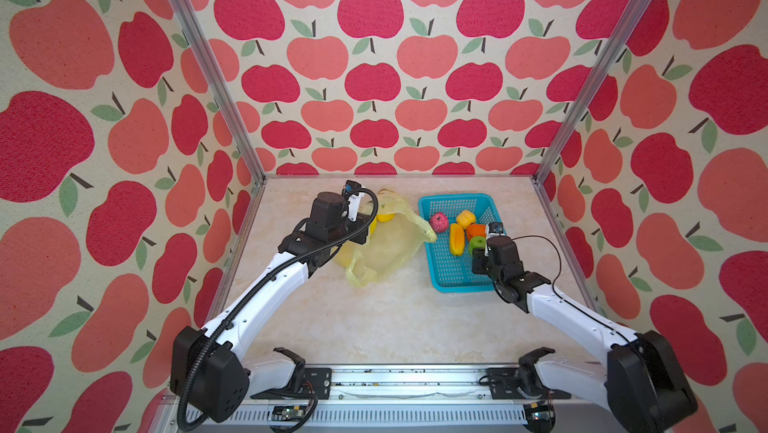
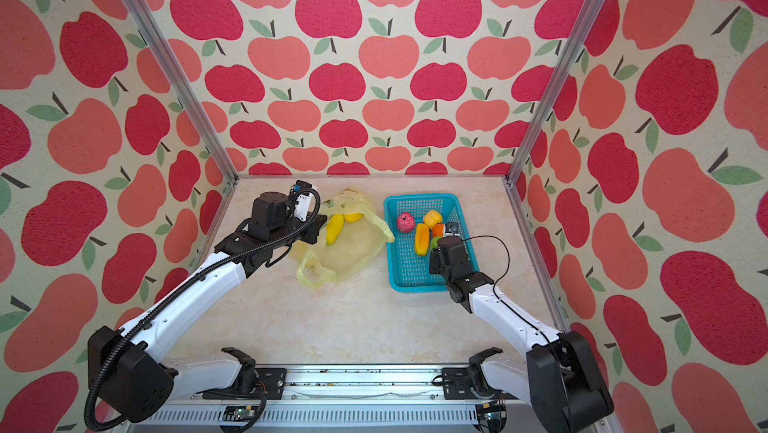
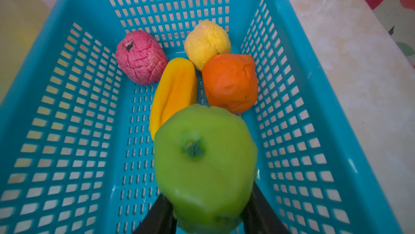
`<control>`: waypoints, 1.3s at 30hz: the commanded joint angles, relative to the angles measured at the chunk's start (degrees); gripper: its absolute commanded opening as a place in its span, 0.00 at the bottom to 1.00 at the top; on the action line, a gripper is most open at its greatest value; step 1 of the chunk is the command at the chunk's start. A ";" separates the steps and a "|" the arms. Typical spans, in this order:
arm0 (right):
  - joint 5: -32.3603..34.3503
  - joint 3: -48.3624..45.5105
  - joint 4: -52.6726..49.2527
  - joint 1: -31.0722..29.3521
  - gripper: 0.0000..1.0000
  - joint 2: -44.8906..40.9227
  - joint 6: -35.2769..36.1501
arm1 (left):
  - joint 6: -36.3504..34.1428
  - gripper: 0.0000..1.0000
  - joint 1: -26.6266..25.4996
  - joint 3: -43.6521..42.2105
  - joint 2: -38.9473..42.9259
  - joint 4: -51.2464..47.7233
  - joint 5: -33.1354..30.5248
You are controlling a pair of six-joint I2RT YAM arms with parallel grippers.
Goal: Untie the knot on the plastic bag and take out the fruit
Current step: 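Lower the green apple into the teal basket and open the right gripper, then move the right gripper back into the bag onto the long yellow melon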
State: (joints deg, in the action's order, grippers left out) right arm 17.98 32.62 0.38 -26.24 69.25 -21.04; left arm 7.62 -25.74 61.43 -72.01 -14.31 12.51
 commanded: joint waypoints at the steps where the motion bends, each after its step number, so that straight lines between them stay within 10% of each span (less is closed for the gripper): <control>1: -3.31 2.74 1.84 1.31 0.16 4.63 -2.69 | -0.41 0.00 0.12 0.35 0.38 0.07 0.09; 21: 1.35 3.95 2.66 2.97 0.84 7.44 -2.65 | -0.67 0.00 0.07 0.34 0.25 0.07 0.14; 28: -0.64 2.33 -1.30 0.72 0.84 -5.95 -0.47 | -0.67 0.00 0.12 0.23 0.47 0.07 -0.05; 39: 3.63 2.04 10.48 -31.01 0.70 -19.82 11.61 | -0.67 0.00 -0.01 0.24 0.47 0.15 -0.44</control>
State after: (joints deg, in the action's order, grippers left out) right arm 20.47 35.24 5.28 -51.92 46.26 -14.37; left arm 7.60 -25.76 61.43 -72.01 -14.31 12.49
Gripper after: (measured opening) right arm 0.705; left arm 0.046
